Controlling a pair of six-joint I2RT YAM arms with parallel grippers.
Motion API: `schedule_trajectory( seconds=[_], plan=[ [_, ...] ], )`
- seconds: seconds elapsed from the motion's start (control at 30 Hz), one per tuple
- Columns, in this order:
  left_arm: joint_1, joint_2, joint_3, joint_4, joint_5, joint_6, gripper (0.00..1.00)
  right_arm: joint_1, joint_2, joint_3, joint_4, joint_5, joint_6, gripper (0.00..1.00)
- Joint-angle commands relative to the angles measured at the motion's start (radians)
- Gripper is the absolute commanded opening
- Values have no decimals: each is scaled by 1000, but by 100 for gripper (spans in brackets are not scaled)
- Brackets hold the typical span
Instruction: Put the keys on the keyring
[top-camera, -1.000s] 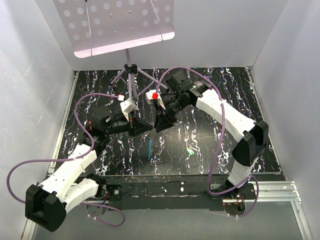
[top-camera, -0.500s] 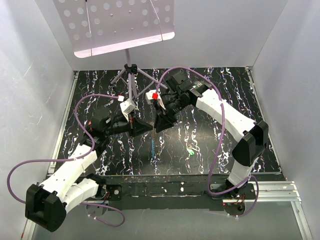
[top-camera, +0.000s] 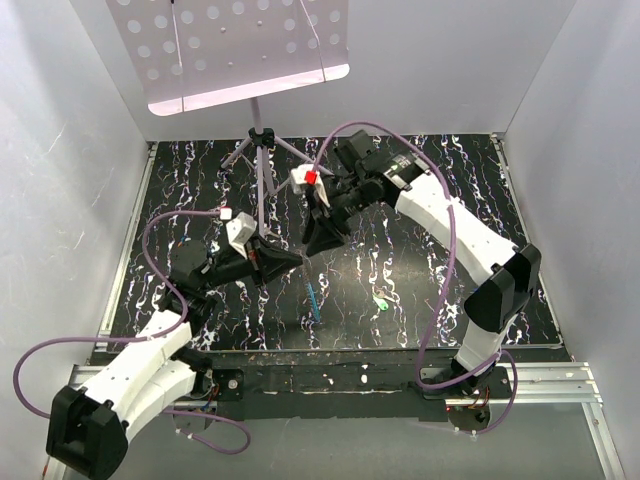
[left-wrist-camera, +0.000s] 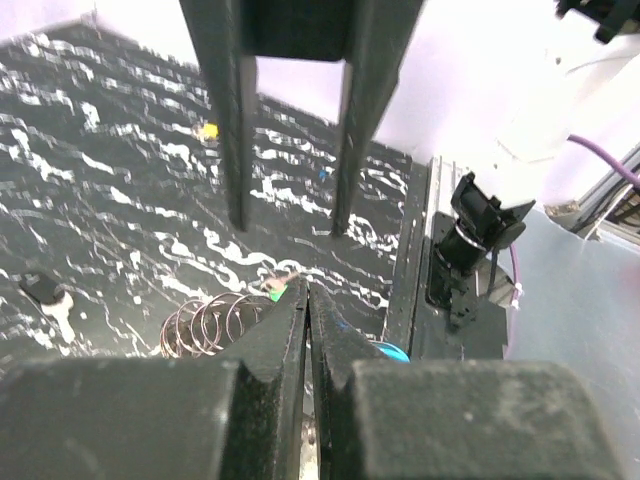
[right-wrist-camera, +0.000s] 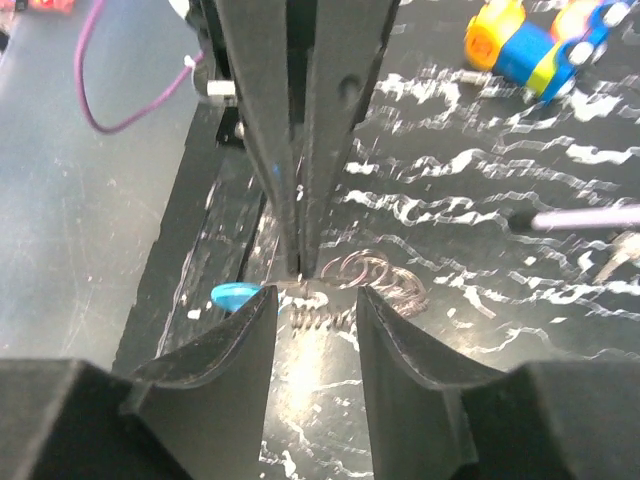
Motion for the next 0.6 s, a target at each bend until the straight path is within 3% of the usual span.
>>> schedule_trajectory(
  seconds=[0.0, 0.13, 0.57],
  plan=[
    [1, -92, -19, 196, -58, -46, 0, -20, -63, 146, 67, -93, 108, 47],
    [1, -134, -33, 272, -98, -104, 0, -26, -85, 162, 46, -116, 137, 53],
    [1, -103, -25, 565, -197, -261, 0, -26, -85, 248, 41, -214, 266, 50]
  ],
)
